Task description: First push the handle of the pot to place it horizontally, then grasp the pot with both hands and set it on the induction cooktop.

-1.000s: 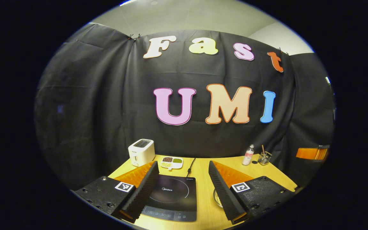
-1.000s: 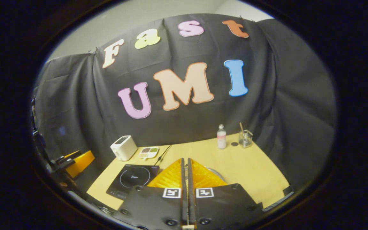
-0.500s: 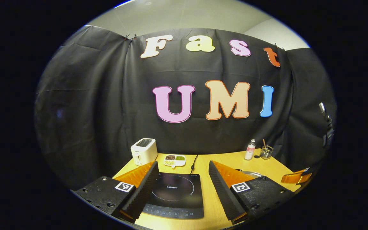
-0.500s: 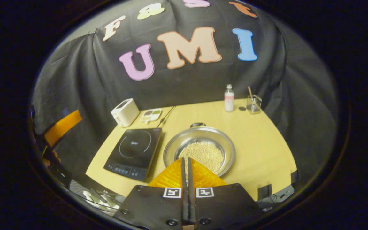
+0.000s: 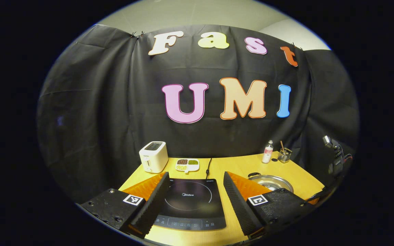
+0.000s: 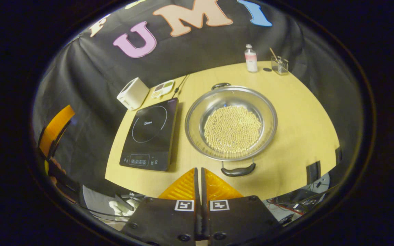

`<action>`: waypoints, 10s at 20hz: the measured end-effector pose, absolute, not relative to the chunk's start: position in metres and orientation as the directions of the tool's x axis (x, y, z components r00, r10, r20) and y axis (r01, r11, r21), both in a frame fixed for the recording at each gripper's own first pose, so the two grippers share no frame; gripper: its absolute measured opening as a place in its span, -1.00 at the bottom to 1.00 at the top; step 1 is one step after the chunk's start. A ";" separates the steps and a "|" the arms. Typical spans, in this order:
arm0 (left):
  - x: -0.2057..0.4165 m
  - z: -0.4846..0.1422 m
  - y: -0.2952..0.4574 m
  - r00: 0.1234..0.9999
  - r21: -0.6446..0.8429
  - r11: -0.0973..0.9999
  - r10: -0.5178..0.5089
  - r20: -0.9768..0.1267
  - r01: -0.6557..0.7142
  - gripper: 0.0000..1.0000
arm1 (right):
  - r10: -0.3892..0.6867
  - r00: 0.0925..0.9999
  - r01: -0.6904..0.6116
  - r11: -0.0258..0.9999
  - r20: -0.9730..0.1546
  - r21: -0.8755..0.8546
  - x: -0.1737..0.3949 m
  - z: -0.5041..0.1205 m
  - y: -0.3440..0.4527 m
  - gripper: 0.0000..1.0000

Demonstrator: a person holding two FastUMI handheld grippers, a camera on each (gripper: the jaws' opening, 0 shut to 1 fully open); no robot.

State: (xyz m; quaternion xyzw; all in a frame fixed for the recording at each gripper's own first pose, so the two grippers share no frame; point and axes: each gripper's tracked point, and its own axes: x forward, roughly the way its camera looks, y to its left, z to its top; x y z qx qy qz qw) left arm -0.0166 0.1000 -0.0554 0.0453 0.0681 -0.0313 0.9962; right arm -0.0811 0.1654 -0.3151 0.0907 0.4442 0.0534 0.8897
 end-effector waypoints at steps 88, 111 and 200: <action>0.055 -0.130 0.016 0.929 0.024 0.986 0.165 -0.331 -0.166 0.93 | 0.087 0.406 0.174 0.970 -0.910 0.171 0.050 -0.373 -0.101 0.04; 0.085 -0.270 -0.036 0.664 -0.238 0.969 -0.141 -0.735 -0.058 0.93 | 0.286 0.447 0.238 0.875 -0.847 0.421 0.105 -0.363 -0.077 1.00; 0.157 -0.266 0.280 0.821 -0.257 0.962 -0.074 -0.566 -0.091 -0.07 | 0.245 0.693 0.174 0.856 -0.678 0.487 0.134 -0.398 0.280 0.04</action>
